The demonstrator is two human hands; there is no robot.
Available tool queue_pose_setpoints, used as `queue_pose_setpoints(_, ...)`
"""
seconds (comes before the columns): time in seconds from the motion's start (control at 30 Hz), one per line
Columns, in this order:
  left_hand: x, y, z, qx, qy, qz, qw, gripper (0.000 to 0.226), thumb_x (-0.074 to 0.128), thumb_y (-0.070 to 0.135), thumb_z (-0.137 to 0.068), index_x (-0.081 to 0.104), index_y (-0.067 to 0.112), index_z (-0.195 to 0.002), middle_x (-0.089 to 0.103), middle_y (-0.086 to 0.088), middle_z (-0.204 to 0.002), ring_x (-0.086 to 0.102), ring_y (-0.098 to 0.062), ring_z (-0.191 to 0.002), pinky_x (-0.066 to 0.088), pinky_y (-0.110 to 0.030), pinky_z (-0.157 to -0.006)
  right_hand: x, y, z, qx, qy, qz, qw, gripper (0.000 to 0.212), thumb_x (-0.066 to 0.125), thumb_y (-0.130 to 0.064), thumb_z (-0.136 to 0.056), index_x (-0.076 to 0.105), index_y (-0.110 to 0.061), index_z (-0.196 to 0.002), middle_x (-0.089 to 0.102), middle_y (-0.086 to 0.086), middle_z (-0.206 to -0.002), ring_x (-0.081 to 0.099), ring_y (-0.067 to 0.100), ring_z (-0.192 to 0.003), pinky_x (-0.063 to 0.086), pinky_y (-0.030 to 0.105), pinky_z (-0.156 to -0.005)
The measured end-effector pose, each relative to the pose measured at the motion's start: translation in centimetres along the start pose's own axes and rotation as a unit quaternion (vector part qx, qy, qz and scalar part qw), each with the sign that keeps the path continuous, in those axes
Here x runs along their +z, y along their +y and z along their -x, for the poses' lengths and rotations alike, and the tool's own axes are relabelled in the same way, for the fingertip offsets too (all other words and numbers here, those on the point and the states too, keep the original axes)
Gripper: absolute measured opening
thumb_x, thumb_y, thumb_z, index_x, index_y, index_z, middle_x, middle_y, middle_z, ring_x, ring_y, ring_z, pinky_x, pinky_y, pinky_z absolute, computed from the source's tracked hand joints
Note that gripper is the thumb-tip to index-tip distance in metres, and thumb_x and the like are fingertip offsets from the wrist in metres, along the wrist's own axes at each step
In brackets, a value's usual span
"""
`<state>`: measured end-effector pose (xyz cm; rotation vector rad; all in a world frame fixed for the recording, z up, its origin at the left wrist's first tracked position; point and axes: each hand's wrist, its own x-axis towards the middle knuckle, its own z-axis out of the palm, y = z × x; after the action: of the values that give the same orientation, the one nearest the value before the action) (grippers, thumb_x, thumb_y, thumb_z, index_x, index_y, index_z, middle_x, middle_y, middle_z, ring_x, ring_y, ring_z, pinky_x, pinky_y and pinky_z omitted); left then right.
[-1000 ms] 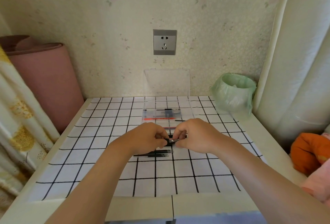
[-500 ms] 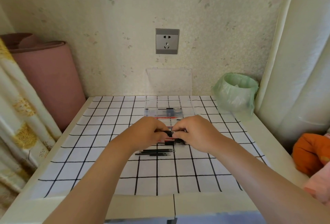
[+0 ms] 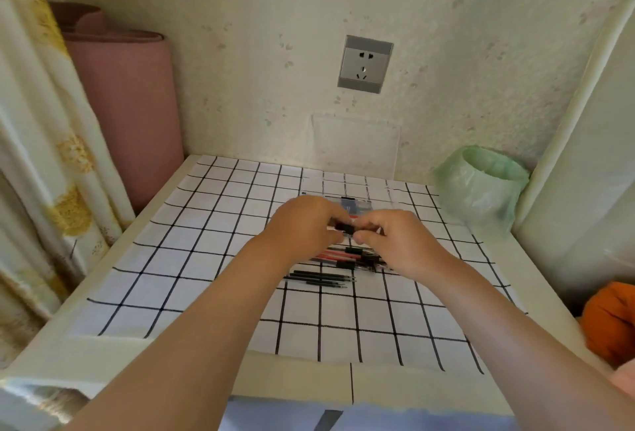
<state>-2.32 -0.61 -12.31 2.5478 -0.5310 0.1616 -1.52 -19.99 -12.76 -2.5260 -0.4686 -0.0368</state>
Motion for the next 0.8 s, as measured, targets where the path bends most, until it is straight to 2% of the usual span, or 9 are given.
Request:
queue_pose_setpoints(0.1, 0.0, -1.5, -0.7, 0.001, 0.115, -0.041, 0.993, 0.047, 0.072, 0.026, -0.084, 0.06, 0.028, -0.13, 0.059, 0.005, -0.13, 0.047, -0.017, -0.121, 0.038, -0.033, -0.103, -0.4, 0.2, -1.1, 0.017, 0.074, 0.024, 0.997, 0.015, 0.064, -0.03, -0.093, 0.072, -0.031, -0.106, 0.071, -0.016, -0.093, 0.056, 0.0, -0.072, 0.046, 0.028, -0.07)
queue_pose_setpoints(0.17, 0.1, -2.5, -0.8, -0.028, 0.17, -0.029, 0.985, 0.052, 0.071, 0.023, -0.085, 0.055, 0.025, -0.135, 0.052, 0.004, -0.135, 0.04, -0.017, -0.126, 0.033, -0.029, -0.105, -0.8, 0.3, -2.1, 0.025, 0.123, 0.049, 0.991, 0.016, 0.063, -0.03, -0.094, 0.072, -0.029, -0.107, 0.07, -0.014, -0.095, 0.058, 0.006, -0.077, 0.048, 0.029, -0.074)
queue_pose_setpoints(0.27, 0.7, -3.3, -0.7, -0.087, 0.18, 0.017, 0.98, 0.055, 0.064, 0.022, -0.09, 0.045, 0.022, -0.142, 0.045, 0.001, -0.138, 0.036, -0.017, -0.129, 0.034, -0.029, -0.106, -1.2, 0.6, -4.2, 0.042, 0.163, 0.107, 0.98, 0.018, 0.06, -0.032, -0.095, 0.073, -0.028, -0.107, 0.065, -0.004, -0.101, 0.06, 0.017, -0.09, 0.047, 0.031, -0.075)
queue_pose_setpoints(0.4, 1.8, -3.7, -0.3, -0.129, 0.121, 0.03, 0.984, 0.058, 0.061, 0.023, -0.092, 0.036, 0.017, -0.145, 0.04, -0.003, -0.139, 0.036, -0.02, -0.128, 0.041, -0.034, -0.1, -1.7, 0.7, -7.3, 0.067, 0.114, 0.176, 0.975, 0.023, 0.055, -0.027, -0.098, 0.076, -0.02, -0.105, 0.07, 0.004, -0.106, 0.063, 0.027, -0.096, 0.051, 0.034, -0.078)
queue_pose_setpoints(0.5, 2.6, -4.1, -0.1, -0.132, 0.085, 0.037, 0.987, 0.052, 0.061, 0.022, -0.091, 0.04, 0.014, -0.138, 0.043, -0.005, -0.13, 0.042, -0.02, -0.119, 0.048, -0.033, -0.091, -1.1, 1.1, -9.1, 0.101, 0.041, 0.196, 0.975, 0.023, 0.054, -0.022, -0.098, 0.075, -0.017, -0.102, 0.072, 0.004, -0.107, 0.064, 0.026, -0.098, 0.052, 0.034, -0.082)
queue_pose_setpoints(0.6, 2.8, -4.3, -0.3, -0.134, 0.07, 0.042, 0.988, 0.047, 0.06, 0.021, -0.092, 0.043, 0.012, -0.135, 0.045, -0.006, -0.126, 0.046, -0.019, -0.112, 0.048, -0.03, -0.087, -0.1, 1.9, -10.3, 0.117, -0.019, 0.213, 0.97, 0.028, 0.051, -0.016, -0.098, 0.07, -0.017, -0.118, 0.068, 0.004, -0.122, 0.062, 0.026, -0.108, 0.051, 0.035, -0.092)
queue_pose_setpoints(0.7, 2.8, -4.3, -0.5, -0.136, 0.071, 0.033, 0.988, 0.041, 0.058, 0.022, -0.094, 0.046, 0.01, -0.131, 0.044, -0.007, -0.126, 0.046, -0.02, -0.111, 0.049, -0.033, -0.09, 0.7, 2.6, -11.0, 0.139, -0.054, 0.196, 0.969, 0.037, 0.047, -0.006, -0.096, 0.064, -0.017, -0.128, 0.061, 0.004, -0.133, 0.058, 0.025, -0.118, 0.048, 0.037, -0.101)
queue_pose_setpoints(0.8, 2.9, -4.3, -0.6, -0.137, 0.067, 0.029, 0.988, 0.04, 0.058, 0.023, -0.094, 0.046, 0.01, -0.13, 0.043, -0.007, -0.128, 0.046, -0.02, -0.112, 0.05, -0.034, -0.091, 1.2, 2.8, -11.0, 0.118, -0.043, 0.158, 0.979, 0.037, 0.04, -0.016, -0.101, 0.061, -0.016, -0.131, 0.057, 0.004, -0.14, 0.053, 0.025, -0.126, 0.041, 0.032, -0.106)
